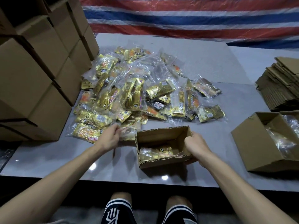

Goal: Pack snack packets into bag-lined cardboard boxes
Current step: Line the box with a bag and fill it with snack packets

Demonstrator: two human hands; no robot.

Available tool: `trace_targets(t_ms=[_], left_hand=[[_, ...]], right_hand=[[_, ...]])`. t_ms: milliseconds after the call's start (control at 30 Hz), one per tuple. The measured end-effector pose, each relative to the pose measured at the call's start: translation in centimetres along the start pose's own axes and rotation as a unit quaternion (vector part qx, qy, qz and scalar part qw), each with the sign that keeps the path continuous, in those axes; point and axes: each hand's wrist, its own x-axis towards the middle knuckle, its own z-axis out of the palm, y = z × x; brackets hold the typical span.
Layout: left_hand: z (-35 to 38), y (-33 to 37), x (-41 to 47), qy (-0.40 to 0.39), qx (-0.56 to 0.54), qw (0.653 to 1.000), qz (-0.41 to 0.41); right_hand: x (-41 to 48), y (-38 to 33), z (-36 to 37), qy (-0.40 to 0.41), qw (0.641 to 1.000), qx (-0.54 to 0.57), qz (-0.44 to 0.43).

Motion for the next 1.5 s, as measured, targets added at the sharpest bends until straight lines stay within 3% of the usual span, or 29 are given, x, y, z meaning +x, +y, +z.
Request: trace_targets(t_ms=[167,267,533,767,900,1100,1500], left_hand=[[-2.1,3.5,0.4,0.041,-0.076,0.996,-0.001],[-3.8,5.8,0.3,0.019,-0.135,0.991,0.006],[-6.0,9.6,0.0,0.069,-0.11,0.99,0.047],[-8.1,10.0,-1.0,0.051,0.073,0.976,0.199],[-9.1,11.6,-1.5,0.049,-0.003,0.981,0.188],[-11.1,15.8,-3.0,0.06,-0.022,0.964,0.256],[-12.6,22.1,-6.3,0.02,-0.139,0.96,0.242]], right_hand=[[0.0,0.0,-0.1,-0.002,1.0,-0.002,0.002],[0.0,0.0,-0.1,-0.001,1.0,-0.002,0.0],[0.0,0.0,-0.1,-0.011,1.0,0.008,0.001],[0.6,0.7,-0.4,-0.009,0.999,0.03,-0.007],[0.9,0.9,-0.8,-0.029,0.997,0.068,0.022],[1.1,1.2,-1.5,-0.07,0.984,0.154,0.057],[1.2,1.1,-1.5,-0.097,0.977,0.177,0.075]])
